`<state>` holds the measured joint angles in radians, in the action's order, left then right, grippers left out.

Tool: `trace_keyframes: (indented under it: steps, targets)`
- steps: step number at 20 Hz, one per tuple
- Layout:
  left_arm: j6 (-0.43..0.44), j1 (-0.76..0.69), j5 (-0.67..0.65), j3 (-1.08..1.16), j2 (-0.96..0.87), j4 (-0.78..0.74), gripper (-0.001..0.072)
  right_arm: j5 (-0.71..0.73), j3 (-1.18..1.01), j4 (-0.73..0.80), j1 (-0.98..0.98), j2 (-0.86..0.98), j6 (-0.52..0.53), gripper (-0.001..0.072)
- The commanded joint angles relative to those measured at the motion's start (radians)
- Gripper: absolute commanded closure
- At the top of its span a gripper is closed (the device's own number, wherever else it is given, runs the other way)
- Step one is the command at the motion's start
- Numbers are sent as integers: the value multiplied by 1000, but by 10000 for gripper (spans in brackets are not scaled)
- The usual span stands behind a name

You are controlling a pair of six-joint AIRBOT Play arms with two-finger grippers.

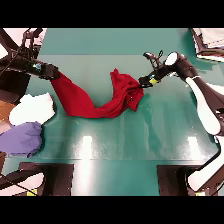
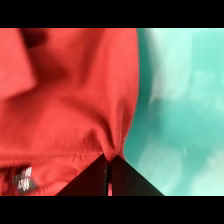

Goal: Fold the shirts.

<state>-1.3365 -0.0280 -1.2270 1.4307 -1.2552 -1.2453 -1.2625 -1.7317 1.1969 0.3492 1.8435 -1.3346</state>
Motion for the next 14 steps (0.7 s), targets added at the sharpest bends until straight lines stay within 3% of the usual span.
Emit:
trace_keyframes:
  steps: [1, 4, 8, 9, 11, 14]
  targets:
    - [1, 1, 0, 0, 0, -3, 687, -133, 90, 185, -4, -159, -37, 701]
    - [0, 1, 62, -3, -25, 12, 688, -219, 271, 201, -8, -372, -40, 700]
    - [-29, 1, 101, -3, -146, 105, 685, -175, 443, 202, -8, -585, -45, 700]
    - [-48, 5, 101, -3, -171, 100, 631, -162, 466, 202, -8, -617, -50, 700]
    - [-75, 43, 58, 4, -180, 102, 80, -154, 486, 203, -8, -657, -63, 699]
    - [-68, 133, -97, -10, -149, 129, 112, -136, 485, 210, -8, -683, -64, 699]
